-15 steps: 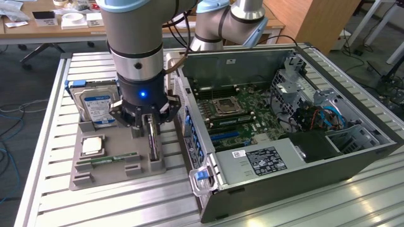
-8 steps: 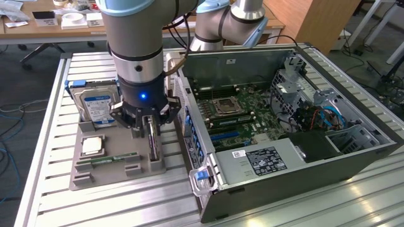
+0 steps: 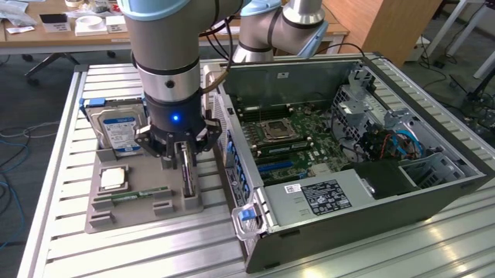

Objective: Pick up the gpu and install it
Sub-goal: 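Pick up the gpu and move the gpu toward the slot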

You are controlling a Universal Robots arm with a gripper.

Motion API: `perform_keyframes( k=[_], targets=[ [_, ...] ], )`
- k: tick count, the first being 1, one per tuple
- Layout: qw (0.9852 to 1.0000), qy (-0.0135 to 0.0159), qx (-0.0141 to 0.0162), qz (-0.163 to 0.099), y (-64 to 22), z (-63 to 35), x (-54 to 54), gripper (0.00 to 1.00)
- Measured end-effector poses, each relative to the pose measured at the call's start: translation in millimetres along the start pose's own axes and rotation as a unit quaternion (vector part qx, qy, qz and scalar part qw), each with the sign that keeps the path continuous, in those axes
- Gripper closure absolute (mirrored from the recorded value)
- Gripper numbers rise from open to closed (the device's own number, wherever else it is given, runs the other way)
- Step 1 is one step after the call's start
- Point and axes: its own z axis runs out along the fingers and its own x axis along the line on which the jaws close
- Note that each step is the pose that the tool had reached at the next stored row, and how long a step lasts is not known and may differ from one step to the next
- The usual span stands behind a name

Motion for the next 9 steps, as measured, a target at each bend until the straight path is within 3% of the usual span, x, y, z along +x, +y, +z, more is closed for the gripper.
perform_keyframes(
  k=[9],
  targets=[
    [1.0000, 0.0002, 0.0002, 0.000, -0.1, 1.0, 0.1, 0.58]
  ],
)
